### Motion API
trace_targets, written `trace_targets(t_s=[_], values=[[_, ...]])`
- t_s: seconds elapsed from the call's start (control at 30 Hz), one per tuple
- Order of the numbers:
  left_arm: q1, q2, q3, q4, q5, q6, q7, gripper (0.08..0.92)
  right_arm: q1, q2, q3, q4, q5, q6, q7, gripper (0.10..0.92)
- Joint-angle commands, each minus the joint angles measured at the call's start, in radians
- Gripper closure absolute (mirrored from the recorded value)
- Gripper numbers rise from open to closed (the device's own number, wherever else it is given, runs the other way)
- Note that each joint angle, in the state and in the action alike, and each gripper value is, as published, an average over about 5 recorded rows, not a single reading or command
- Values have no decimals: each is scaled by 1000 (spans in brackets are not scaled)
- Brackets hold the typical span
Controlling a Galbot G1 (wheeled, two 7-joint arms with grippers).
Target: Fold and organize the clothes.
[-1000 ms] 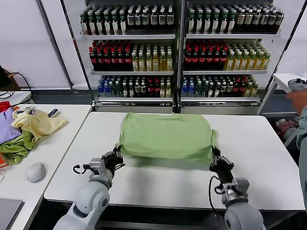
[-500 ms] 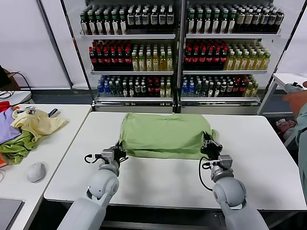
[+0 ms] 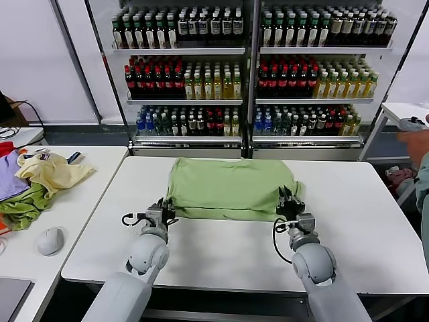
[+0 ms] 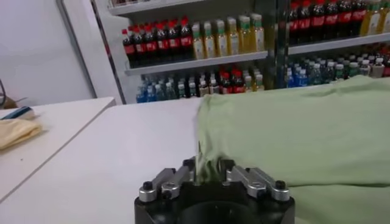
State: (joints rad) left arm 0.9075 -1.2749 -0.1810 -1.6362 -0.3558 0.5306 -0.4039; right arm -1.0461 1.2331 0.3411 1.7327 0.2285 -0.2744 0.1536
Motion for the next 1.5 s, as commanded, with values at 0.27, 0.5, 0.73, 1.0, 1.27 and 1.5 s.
trace_targets(t_s=[0.27,0.5,0.73,1.0,1.27,1.5], values=[[52,25,-20,-19,-53,-36,2,310,-115,-2,95,46,33,-72,25,293],[28,20,3,16,-62,-12,-2,183,-110,16,67,17,35,-141,51,204],[18,21,16,38,-67,11,-9,234,-112,15,55,13,48,-190,70,221],[12,32,22,36,-97,25,-8,457,-115,4,55,21,84,-189,63,432],[30,28,27,19,-111,19,1,691,-99,-12,37,-5,98,-171,30,648],[53,25,22,-8,-111,11,11,863,-126,-28,48,32,101,-156,13,835]])
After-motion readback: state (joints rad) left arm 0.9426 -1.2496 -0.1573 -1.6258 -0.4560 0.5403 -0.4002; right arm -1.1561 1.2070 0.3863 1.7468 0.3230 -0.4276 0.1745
